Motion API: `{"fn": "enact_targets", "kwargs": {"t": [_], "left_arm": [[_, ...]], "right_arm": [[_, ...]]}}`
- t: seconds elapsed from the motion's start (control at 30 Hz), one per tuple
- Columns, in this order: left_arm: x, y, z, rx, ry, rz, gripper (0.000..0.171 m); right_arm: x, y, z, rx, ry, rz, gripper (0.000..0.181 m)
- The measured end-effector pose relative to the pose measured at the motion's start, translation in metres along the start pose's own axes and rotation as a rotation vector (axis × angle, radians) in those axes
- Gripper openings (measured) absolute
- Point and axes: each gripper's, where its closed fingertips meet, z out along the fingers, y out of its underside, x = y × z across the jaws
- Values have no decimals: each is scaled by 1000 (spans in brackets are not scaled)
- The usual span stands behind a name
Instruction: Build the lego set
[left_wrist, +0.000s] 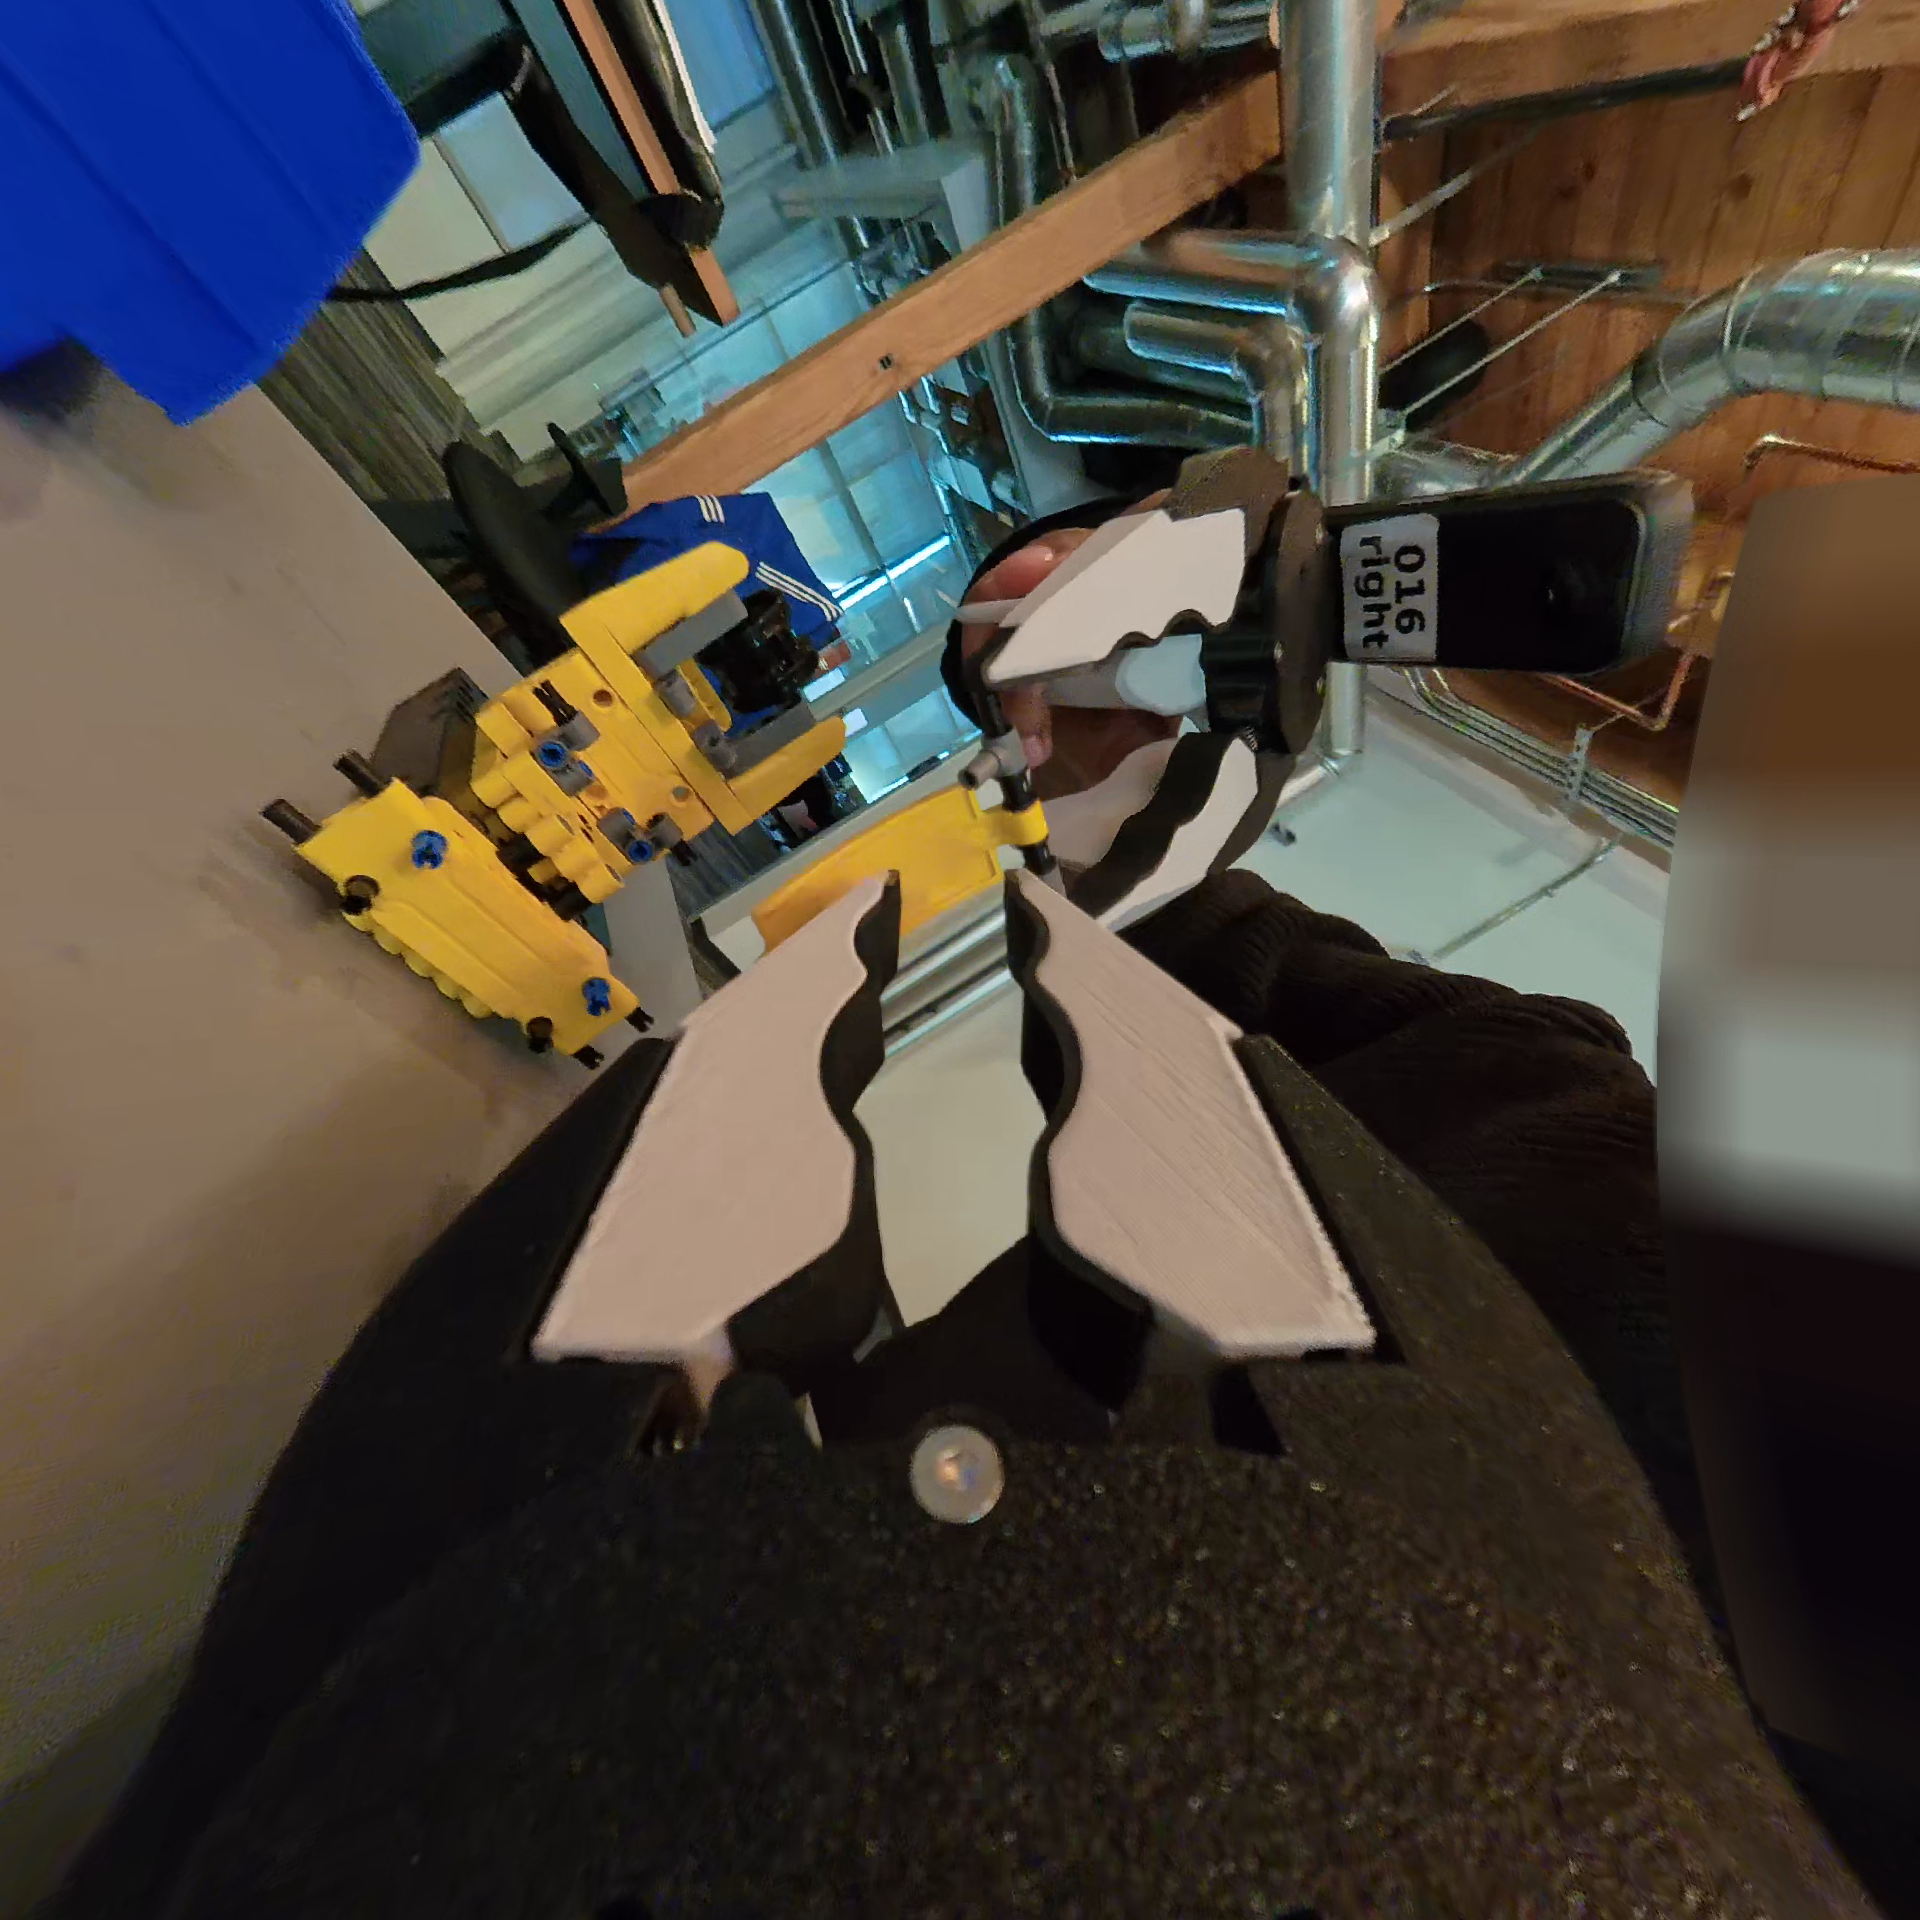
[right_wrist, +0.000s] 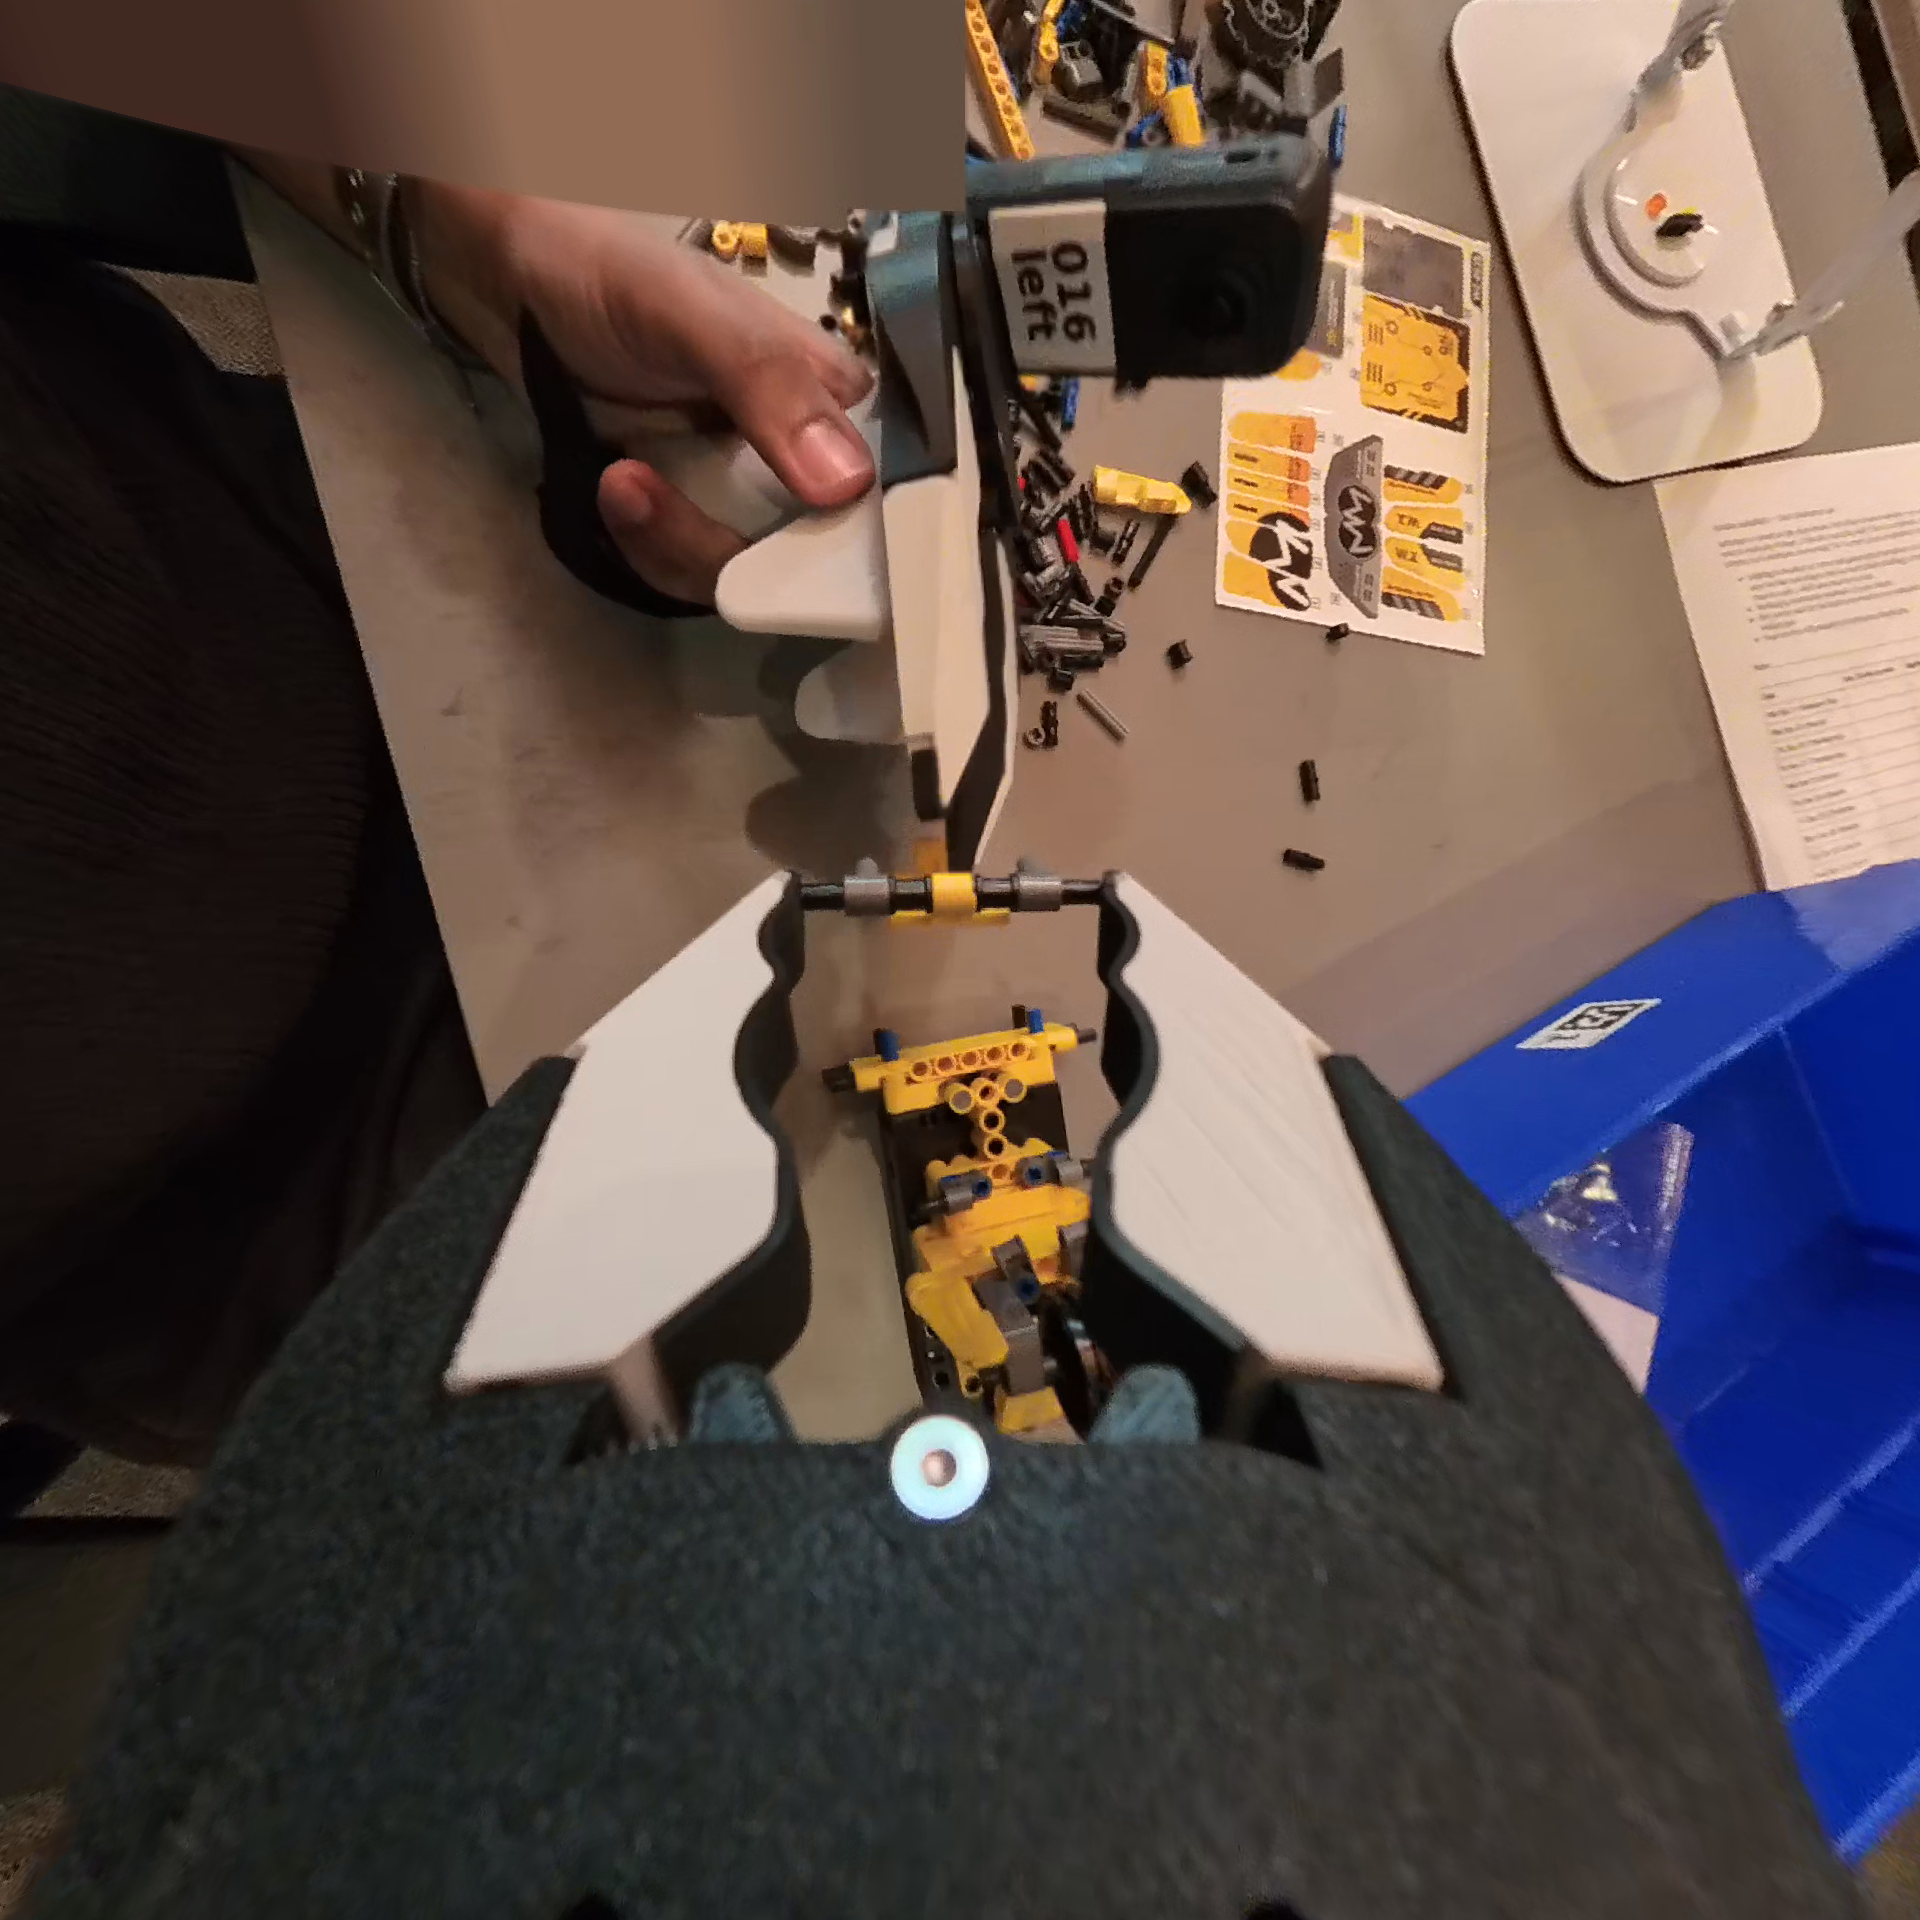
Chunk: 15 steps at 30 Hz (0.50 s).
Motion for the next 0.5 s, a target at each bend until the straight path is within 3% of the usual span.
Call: {"fn": "enact_targets", "kwargs": {"t": [0.27,0.4,0.5], "left_arm": [[-3,-11,-7,44,-53,56,20],[-4,-12,-8,48,-66,64,21],[-6,-12,-8,45,-76,63,21]], "right_arm": [[13,13,-7,-24,46,27,55],[44,28,-22,-109,167,46,55],[51,29,-33,-139,173,39,55]]}}
